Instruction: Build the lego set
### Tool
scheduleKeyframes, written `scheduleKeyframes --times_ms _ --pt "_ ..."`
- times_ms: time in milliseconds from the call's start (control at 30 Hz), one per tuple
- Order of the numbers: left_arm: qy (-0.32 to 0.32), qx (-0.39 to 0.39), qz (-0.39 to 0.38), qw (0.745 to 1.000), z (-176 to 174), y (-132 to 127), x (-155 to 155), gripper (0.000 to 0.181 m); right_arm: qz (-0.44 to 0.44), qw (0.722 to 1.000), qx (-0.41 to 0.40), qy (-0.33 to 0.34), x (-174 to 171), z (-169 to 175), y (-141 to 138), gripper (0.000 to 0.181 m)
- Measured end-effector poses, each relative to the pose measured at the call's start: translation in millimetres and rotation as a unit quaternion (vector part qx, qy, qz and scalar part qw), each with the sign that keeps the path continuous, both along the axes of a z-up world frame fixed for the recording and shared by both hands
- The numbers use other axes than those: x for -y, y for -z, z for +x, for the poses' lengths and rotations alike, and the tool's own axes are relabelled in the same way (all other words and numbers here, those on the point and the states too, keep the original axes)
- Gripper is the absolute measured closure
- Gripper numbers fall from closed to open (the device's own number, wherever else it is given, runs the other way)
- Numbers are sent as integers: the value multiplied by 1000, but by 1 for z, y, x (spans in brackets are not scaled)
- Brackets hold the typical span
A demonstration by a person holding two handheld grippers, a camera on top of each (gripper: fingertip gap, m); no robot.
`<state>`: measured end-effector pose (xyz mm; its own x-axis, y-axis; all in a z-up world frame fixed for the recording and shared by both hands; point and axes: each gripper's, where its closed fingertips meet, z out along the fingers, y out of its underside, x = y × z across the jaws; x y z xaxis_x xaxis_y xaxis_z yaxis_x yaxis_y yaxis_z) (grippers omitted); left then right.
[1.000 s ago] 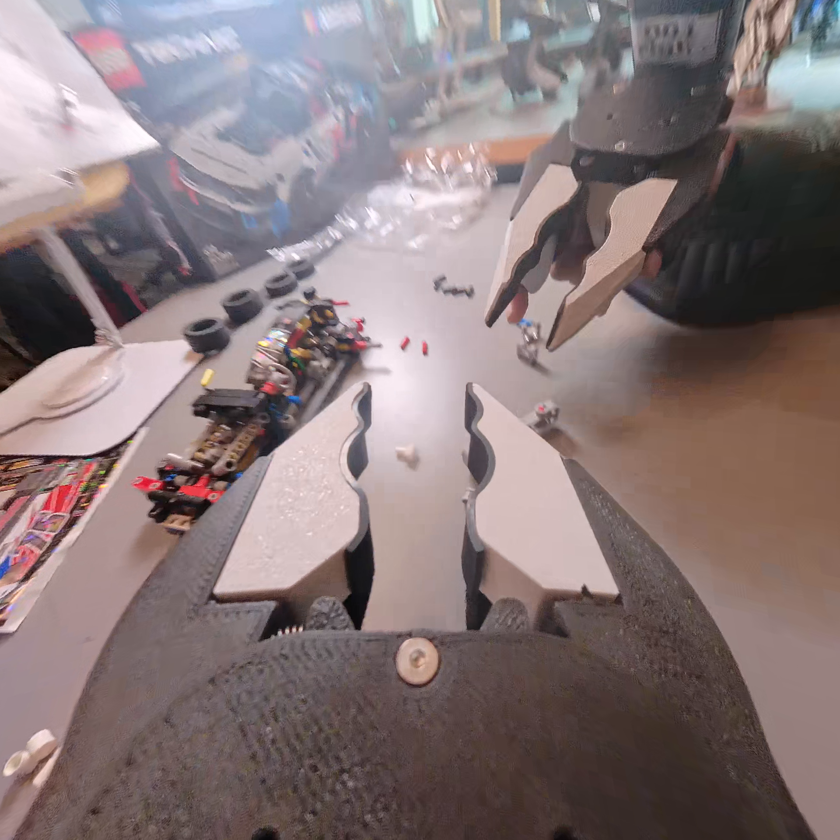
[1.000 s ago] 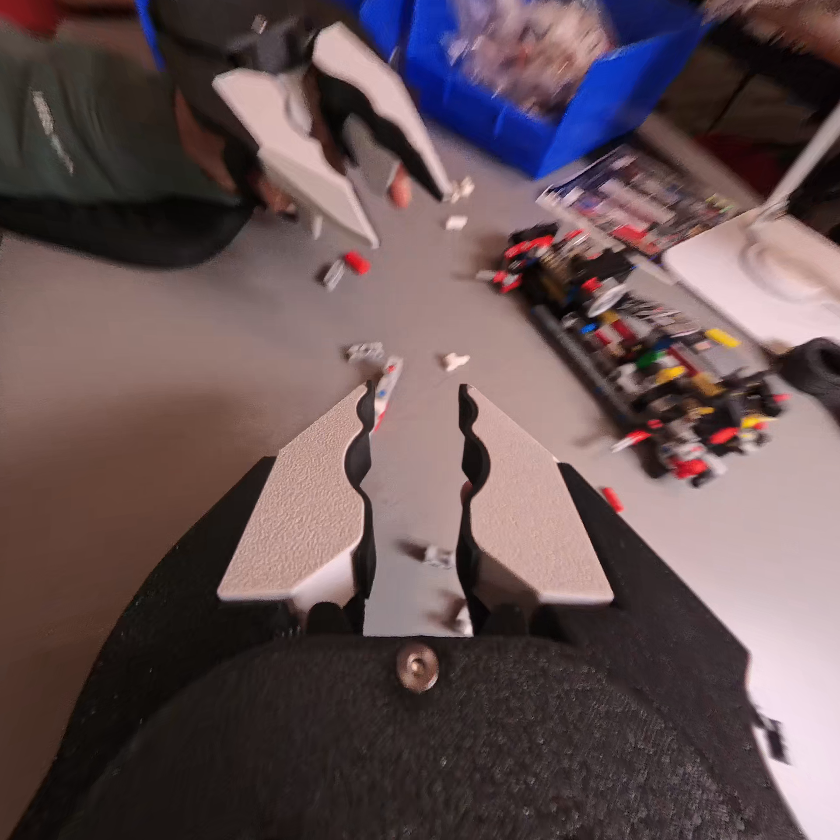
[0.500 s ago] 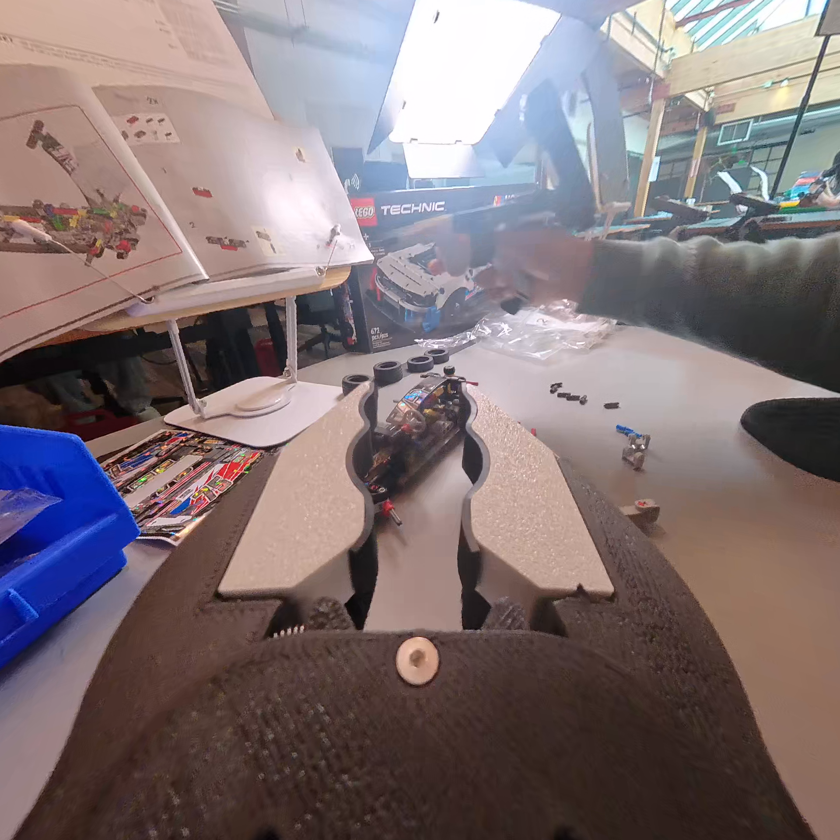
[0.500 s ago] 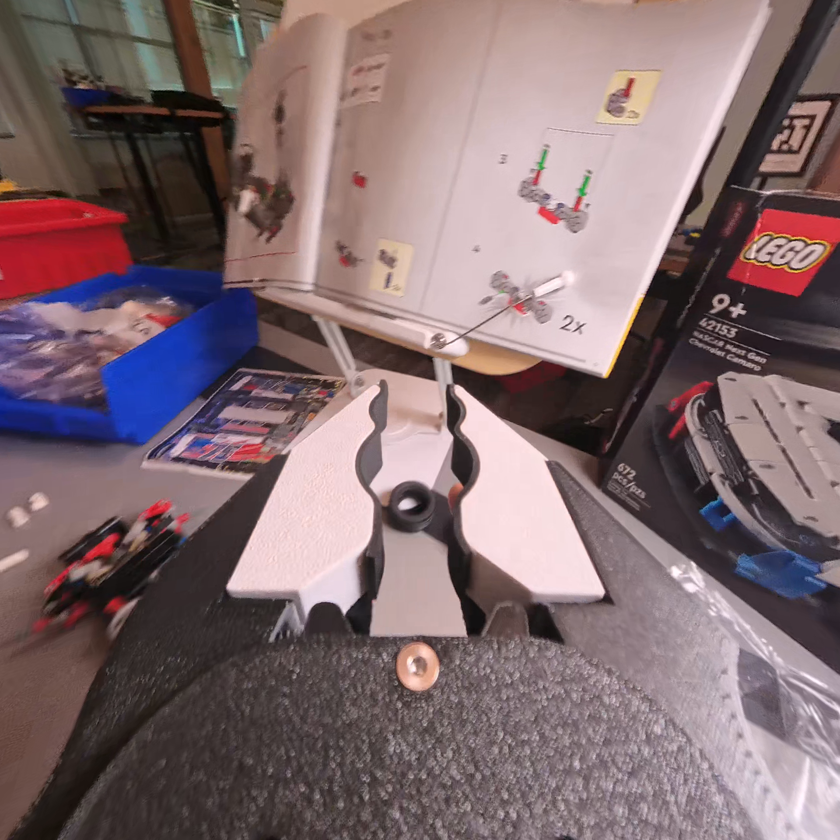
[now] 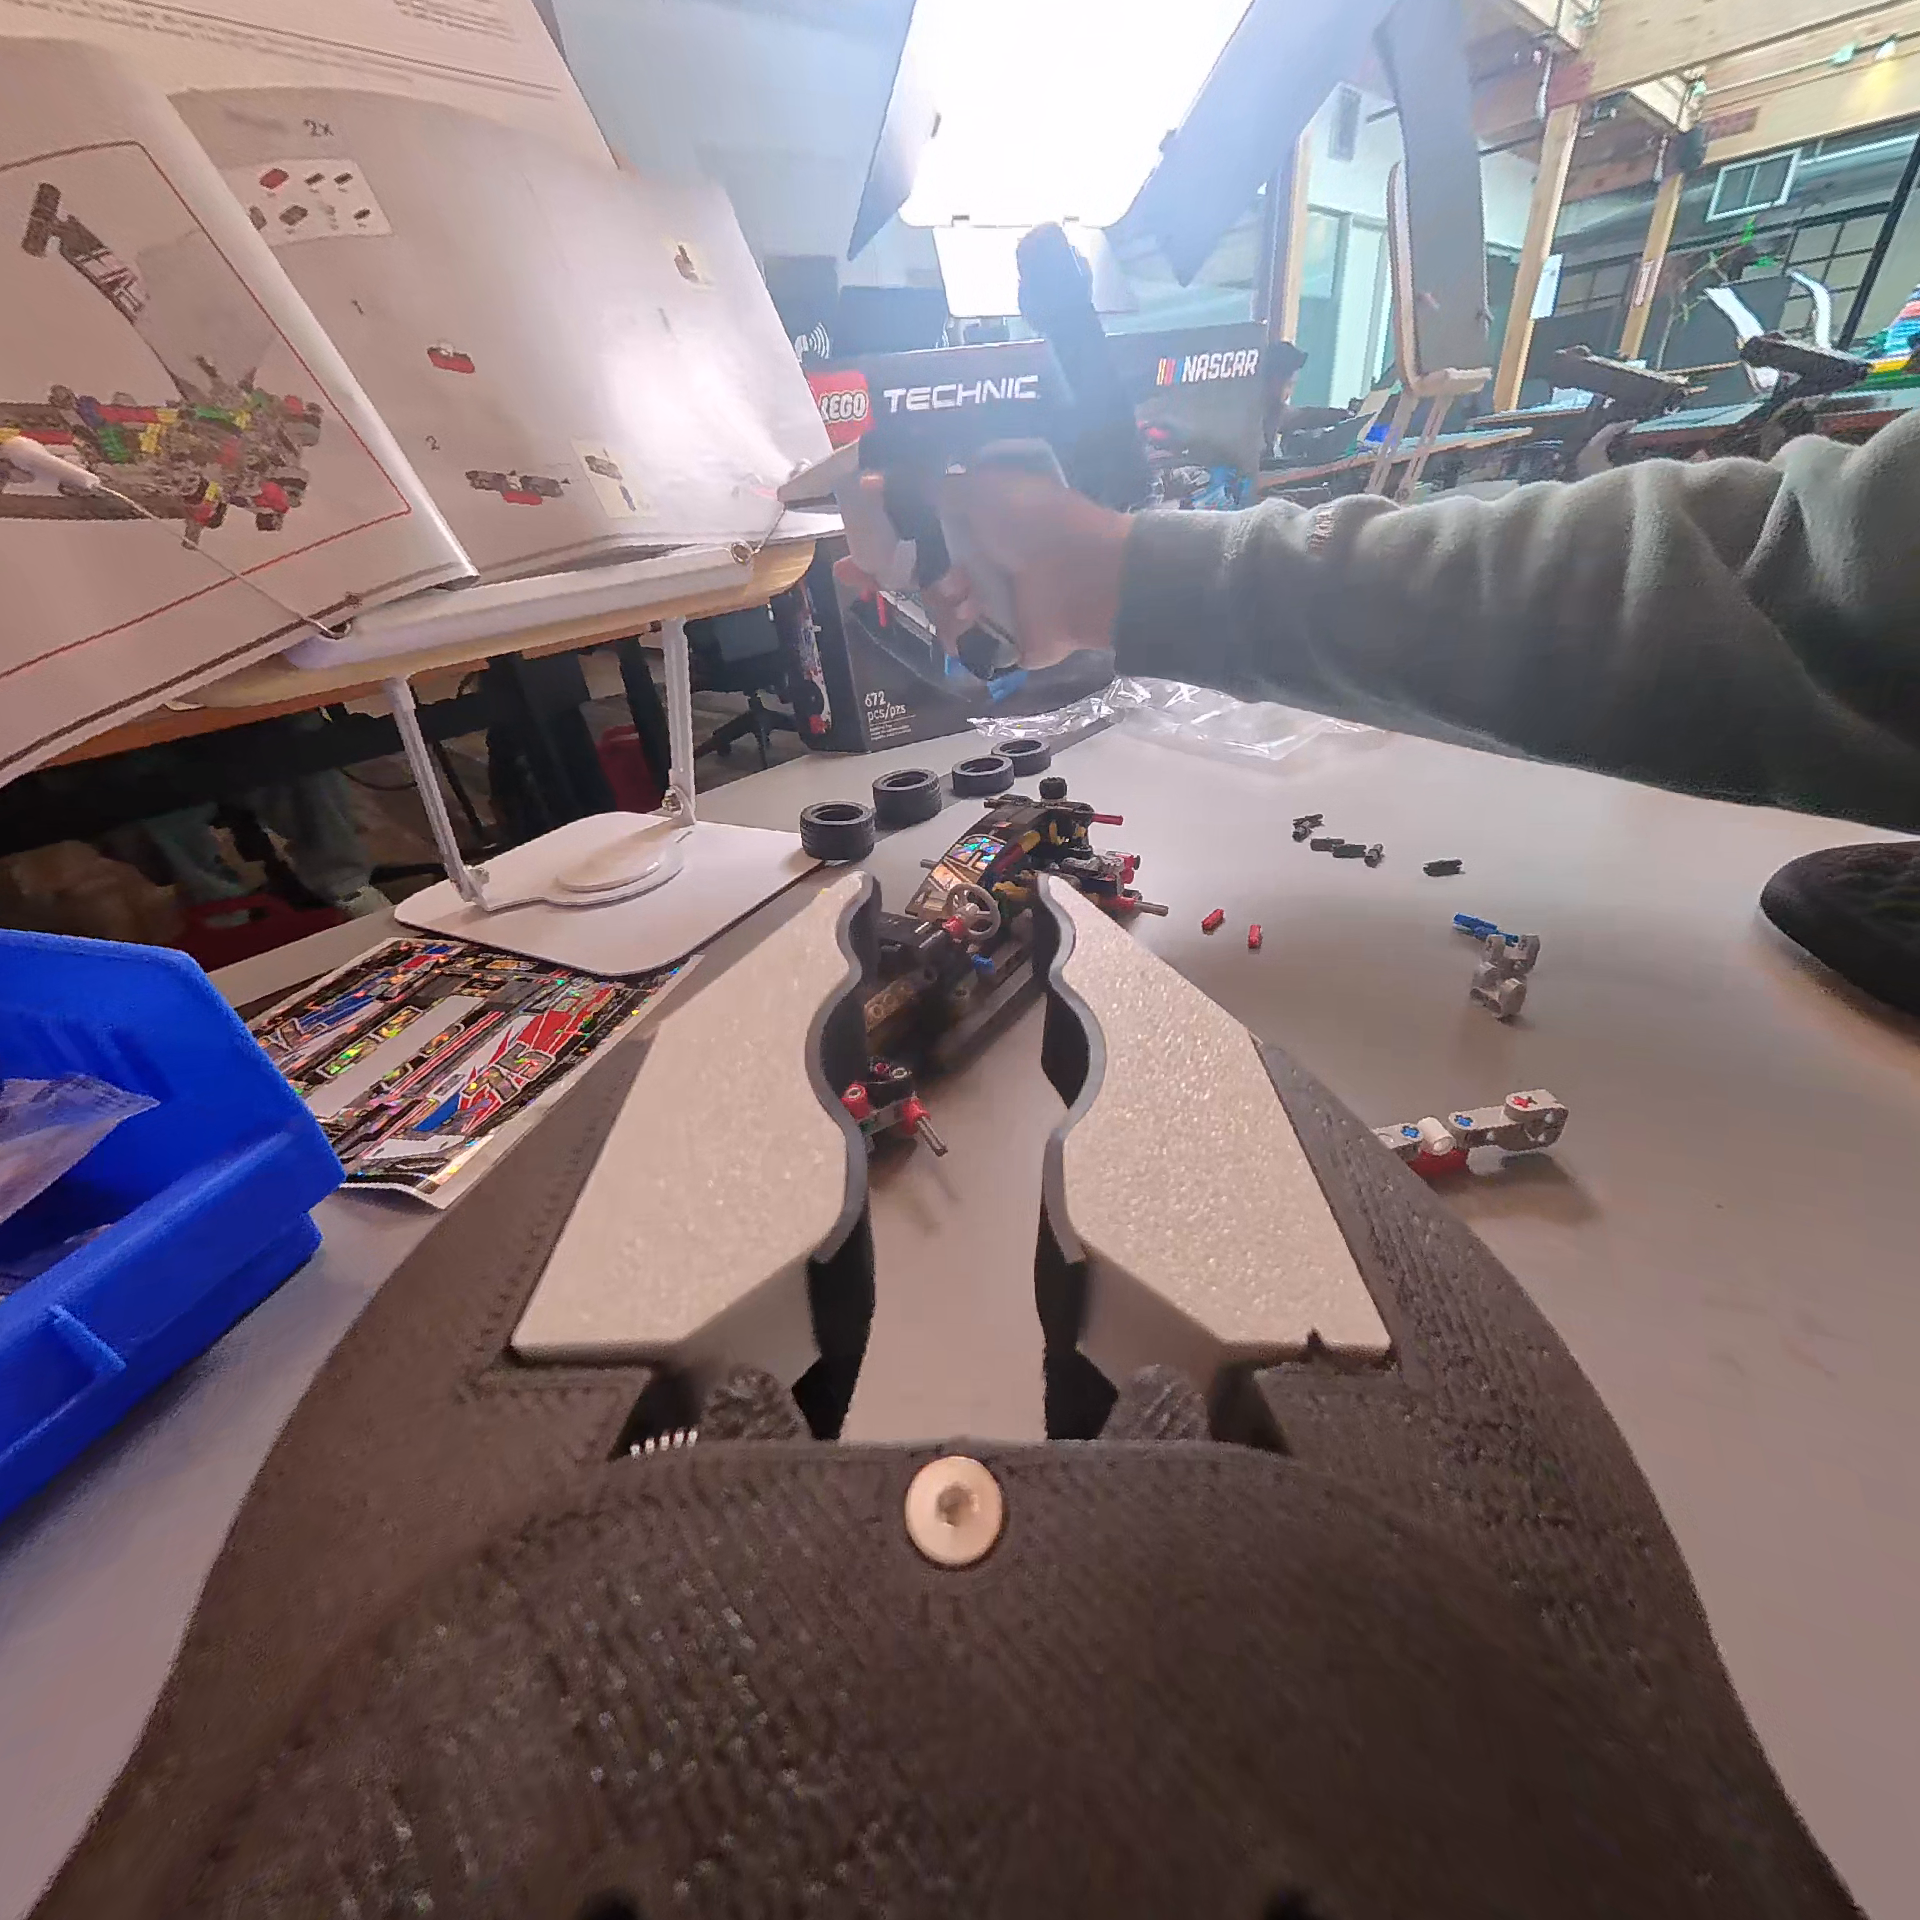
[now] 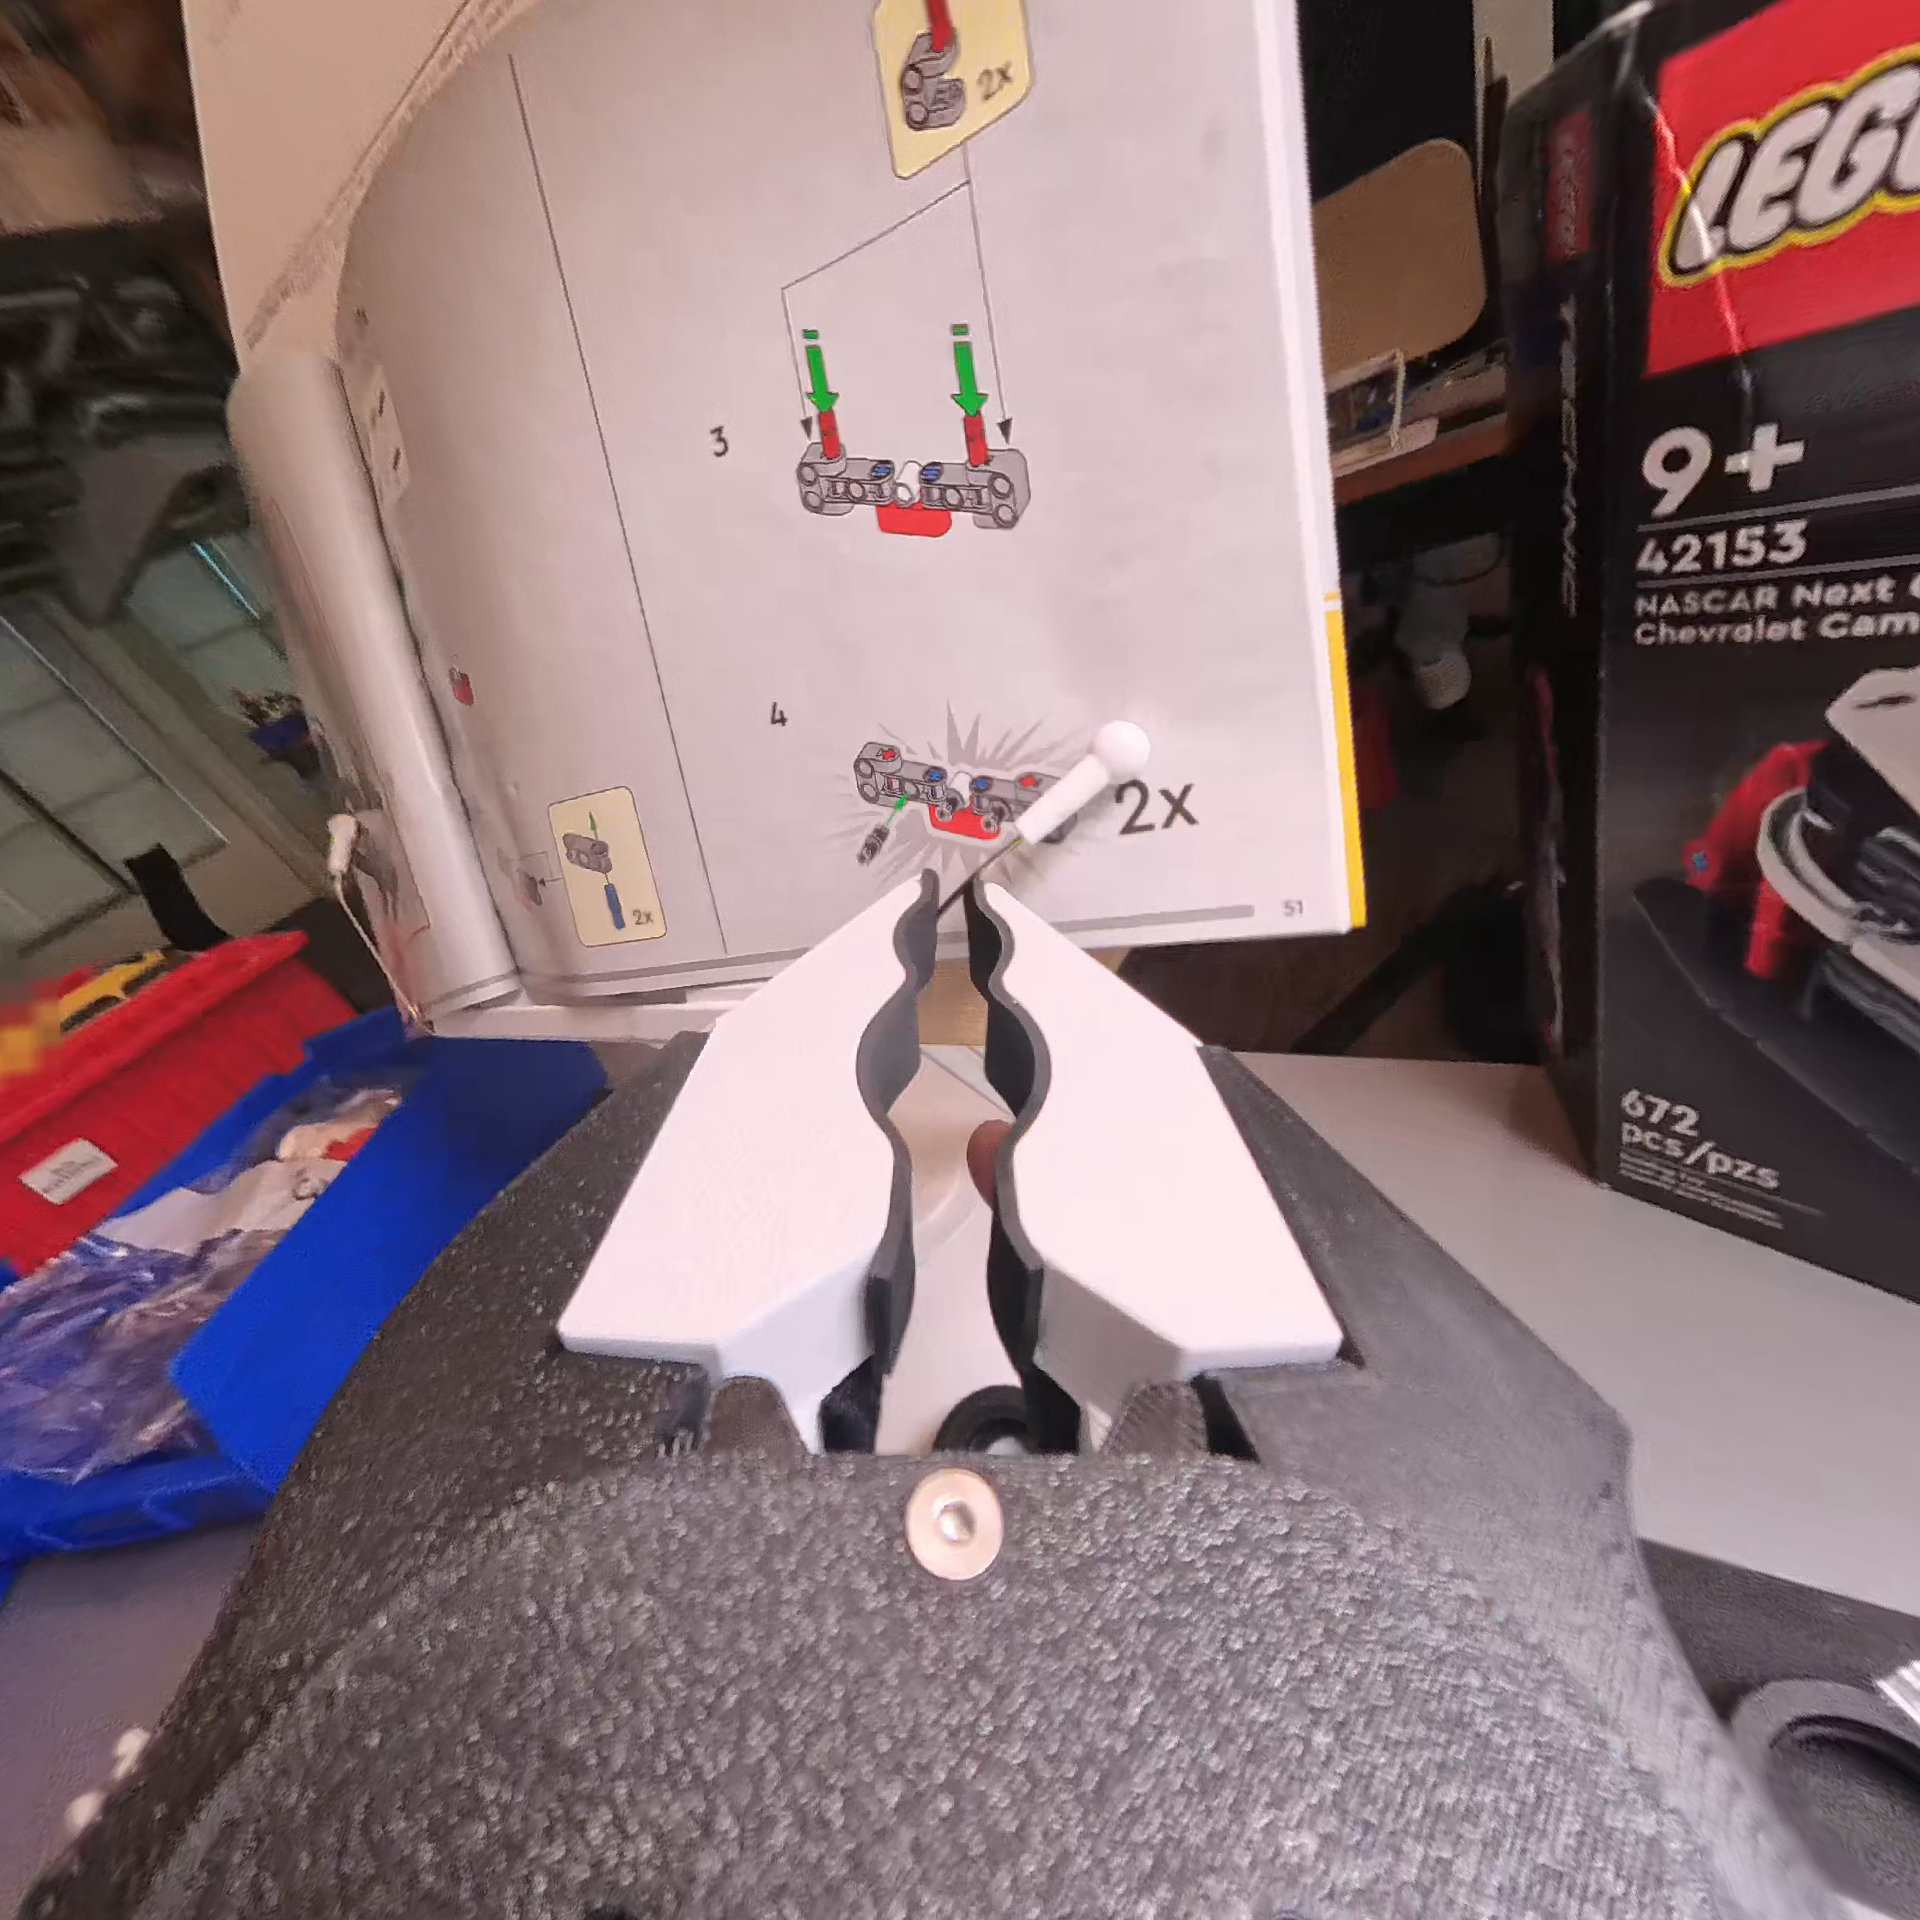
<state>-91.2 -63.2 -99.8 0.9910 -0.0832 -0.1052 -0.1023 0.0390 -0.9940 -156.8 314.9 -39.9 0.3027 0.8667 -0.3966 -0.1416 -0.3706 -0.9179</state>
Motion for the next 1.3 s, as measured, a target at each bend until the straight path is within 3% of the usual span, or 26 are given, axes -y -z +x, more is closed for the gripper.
scheduleKeyframes --times_ms 300,367,533,700,867,1033,1133,1300 --pt "-1 -3 -8 1000 0 3 -1 155 -28 999 -20 -20 2 4 2 176" --pt "-1 -2 -8 1000 0 3 -1 155 -6 999 -12 -33 10 9 -1 168" --pt "5 -5 -7 1000 4 0 1 154 133 990 18 -53 55 43 -7 163" --pt "22 -19 -18 999 14 3 1 155 257 956 81 -120 126 104 4 168" --pt "45 -42 -40 997 28 10 -2 155 313 882 231 -266 183 186 48 173" --pt "80 -26 -59 995 45 18 -4 155 296 803 383 -347 187 261 121 173" --pt "90 -25 -68 993 50 22 -5 155 283 787 433 -337 171 281 151 173" --pt "109 -27 -94 989 57 33 -7 154 255 787 439 -349 161 281 175 168"
